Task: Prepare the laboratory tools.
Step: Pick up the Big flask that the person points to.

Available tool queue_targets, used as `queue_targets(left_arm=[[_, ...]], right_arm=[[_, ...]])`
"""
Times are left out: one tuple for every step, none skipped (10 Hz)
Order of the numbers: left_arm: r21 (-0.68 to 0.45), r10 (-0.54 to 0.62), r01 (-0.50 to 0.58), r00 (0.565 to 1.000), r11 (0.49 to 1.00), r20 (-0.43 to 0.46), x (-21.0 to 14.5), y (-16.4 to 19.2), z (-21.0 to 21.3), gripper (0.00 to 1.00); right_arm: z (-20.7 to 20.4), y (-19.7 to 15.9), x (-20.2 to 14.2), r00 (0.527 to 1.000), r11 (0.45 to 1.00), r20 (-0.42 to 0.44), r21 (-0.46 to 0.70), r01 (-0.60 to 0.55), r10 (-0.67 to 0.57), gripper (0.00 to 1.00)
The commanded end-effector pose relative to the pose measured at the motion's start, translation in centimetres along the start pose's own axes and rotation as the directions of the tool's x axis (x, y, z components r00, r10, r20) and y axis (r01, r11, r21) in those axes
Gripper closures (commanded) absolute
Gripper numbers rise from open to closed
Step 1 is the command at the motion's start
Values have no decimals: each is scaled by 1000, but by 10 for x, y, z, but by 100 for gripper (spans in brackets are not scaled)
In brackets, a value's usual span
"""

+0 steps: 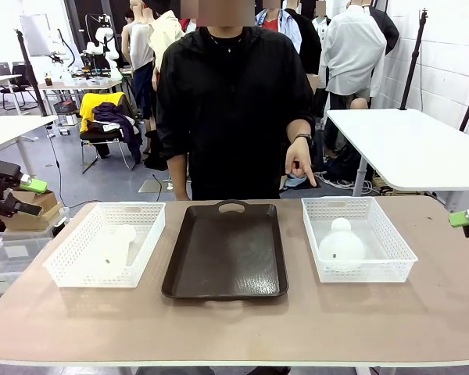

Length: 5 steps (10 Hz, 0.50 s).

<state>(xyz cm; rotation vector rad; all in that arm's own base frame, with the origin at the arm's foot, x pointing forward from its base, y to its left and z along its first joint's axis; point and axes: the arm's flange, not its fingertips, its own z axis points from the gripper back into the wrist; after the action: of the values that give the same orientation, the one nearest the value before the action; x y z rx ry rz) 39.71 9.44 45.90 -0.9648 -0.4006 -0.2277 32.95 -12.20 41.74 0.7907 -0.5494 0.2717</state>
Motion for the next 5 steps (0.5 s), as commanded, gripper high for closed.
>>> queue_targets(left_arm=[[8,-7,7,1000,1000,-13,-2,1,2,0],[8,-7,7,1000,1000,-13,-2,1,2,0],[8,-7,7,1000,1000,-13,-2,1,2,0],[8,-7,7,1000,1000,-13,-2,1,2,0],[8,-7,7,1000,1000,-13,-2,1,2,0]], right_arm=[[-7,42,32,1000,995,-12,-94,22,-23,0],[-13,70,60,999,980,-30,-195,30,-36,0],[-25,91,88,996,964,-49,-261,56,-71,0],[-43,104,115,988,942,-85,-321,97,-130,0],[-62,113,144,979,920,-103,-373,124,-174,0]])
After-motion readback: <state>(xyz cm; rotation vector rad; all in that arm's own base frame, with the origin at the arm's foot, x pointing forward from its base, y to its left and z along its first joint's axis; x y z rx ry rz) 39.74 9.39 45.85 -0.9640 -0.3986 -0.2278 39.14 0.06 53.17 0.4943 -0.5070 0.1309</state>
